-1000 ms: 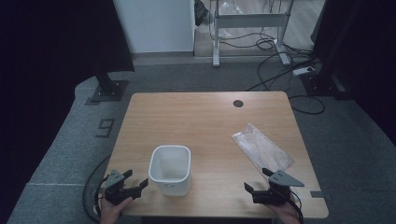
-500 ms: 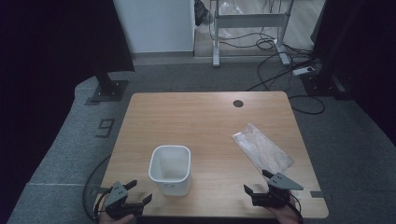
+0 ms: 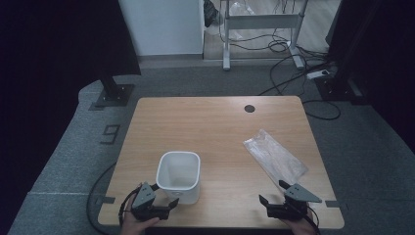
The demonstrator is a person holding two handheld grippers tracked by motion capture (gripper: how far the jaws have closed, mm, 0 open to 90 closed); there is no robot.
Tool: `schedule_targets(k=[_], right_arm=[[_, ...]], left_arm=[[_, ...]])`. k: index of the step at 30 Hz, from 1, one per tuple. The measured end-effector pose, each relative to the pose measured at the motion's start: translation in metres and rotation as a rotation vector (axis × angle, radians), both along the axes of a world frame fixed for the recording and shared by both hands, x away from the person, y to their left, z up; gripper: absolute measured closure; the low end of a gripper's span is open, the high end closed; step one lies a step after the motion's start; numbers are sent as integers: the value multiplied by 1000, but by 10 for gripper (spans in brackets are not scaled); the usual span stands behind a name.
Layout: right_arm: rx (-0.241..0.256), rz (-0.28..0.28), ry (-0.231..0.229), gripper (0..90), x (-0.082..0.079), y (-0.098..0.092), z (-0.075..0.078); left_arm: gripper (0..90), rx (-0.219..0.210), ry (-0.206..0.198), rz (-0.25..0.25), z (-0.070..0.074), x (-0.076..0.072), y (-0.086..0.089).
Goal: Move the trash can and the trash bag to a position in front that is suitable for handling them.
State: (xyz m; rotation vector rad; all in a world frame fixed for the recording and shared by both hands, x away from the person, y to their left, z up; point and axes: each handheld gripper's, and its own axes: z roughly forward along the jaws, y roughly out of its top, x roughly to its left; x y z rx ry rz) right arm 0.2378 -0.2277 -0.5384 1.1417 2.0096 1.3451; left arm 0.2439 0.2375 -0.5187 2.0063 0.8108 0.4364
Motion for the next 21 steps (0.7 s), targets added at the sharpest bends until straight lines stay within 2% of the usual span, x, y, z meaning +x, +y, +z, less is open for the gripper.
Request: schedule_targets(k=[7,14,21], right_arm=[[6,-14,2,57,-2,-3,0],[15,-24,-2,58,-5,-8,2],[21,-30,1,60,-4,-9,1]], left_arm=[[144,2,-1,-29,1,15,-21],[146,-23,-1,-55,6,34,-46],[147,-31,-1,-67,6,45,-62]])
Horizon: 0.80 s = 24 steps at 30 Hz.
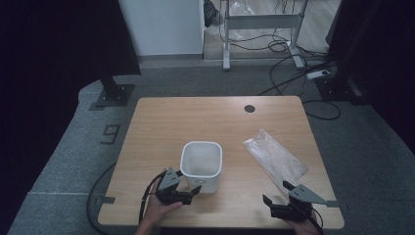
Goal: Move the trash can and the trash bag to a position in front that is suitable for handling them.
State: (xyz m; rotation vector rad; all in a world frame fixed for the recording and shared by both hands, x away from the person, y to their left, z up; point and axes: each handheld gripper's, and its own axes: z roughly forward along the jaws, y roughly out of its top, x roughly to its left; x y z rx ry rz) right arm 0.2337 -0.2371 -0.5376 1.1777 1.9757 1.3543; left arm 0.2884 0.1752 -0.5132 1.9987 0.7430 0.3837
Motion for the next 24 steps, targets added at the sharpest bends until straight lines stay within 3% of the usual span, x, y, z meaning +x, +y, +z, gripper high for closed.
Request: schedule_targets(k=[12,19,24], right_arm=[[10,-12,8,64,1,0,-1],[7,-30,5,67,0,-2,0],[-3,-30,3,67,-2,-2,0]], left_arm=[[158,18,4,-47,-4,19,-21],[164,41,-7,-44,-5,17,-29],[156,57,-11,-19,-4,9,-19]])
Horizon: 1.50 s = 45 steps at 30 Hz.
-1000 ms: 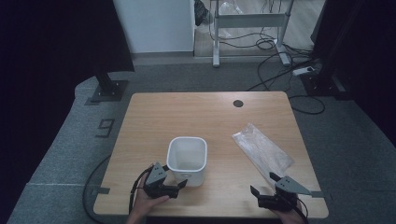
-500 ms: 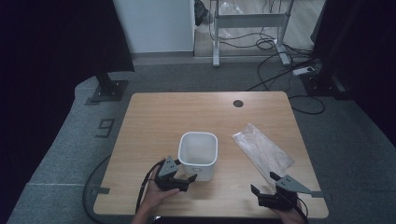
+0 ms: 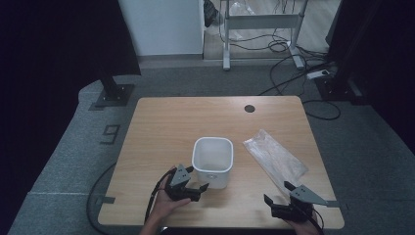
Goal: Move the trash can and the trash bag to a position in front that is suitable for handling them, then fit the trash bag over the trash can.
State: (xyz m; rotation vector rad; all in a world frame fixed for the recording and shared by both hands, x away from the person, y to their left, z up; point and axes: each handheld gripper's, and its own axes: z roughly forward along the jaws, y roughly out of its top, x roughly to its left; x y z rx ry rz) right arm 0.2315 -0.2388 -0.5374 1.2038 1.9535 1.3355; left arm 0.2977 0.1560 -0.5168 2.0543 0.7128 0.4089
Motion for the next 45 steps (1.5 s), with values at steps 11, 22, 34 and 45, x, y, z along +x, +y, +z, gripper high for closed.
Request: schedule_targets(k=[11,22,34,45], right_arm=[[-3,-45,-21,90,1,-19,14],[-19,-18,15,93,30,-32,28],[-100,-43,135,139,53,-37,0],[-188,-70,213,155,60,-37,-16]], left_arm=[[152,16,37,47,-7,-7,25],[157,56,50,75,-15,-5,31],[158,74,64,103,-18,-4,37],[158,94,71,100,-21,-5,34]])
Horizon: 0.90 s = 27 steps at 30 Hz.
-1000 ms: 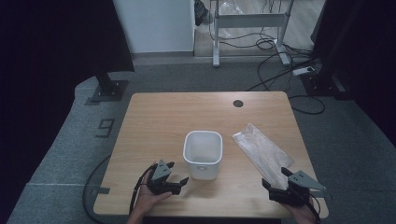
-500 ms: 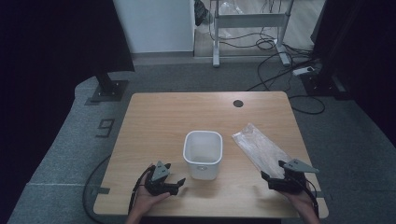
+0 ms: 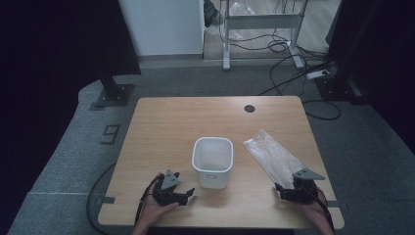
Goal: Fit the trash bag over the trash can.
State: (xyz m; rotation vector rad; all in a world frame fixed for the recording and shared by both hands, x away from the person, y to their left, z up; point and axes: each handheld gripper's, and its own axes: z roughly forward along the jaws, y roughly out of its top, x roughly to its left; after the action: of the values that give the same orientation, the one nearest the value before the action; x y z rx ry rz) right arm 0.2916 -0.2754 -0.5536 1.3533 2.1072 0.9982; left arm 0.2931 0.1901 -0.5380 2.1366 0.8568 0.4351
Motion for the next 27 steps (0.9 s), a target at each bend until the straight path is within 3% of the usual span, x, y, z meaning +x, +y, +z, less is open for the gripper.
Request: schedule_targets(k=[3,6,11,14,18,23,27], right_arm=[[-20,-19,26,182,1,0,-1],[-16,-39,20,219,1,-1,-1],[-13,-87,-5,461,-2,-7,0],[-21,-63,-24,611,-3,-10,0],[-74,-35,-48,794,-6,-8,1],[-99,-26,-64,880,-6,-8,0],[-79,-14,-93,888,-7,-9,2]], left_arm=[[158,6,3,5,-1,0,0],[158,6,2,4,0,-1,0],[158,9,1,5,0,-1,0],[158,11,2,9,0,-1,0],[158,20,0,15,0,-1,1],[170,13,-7,26,2,-3,3],[172,7,-9,38,4,-3,5]])
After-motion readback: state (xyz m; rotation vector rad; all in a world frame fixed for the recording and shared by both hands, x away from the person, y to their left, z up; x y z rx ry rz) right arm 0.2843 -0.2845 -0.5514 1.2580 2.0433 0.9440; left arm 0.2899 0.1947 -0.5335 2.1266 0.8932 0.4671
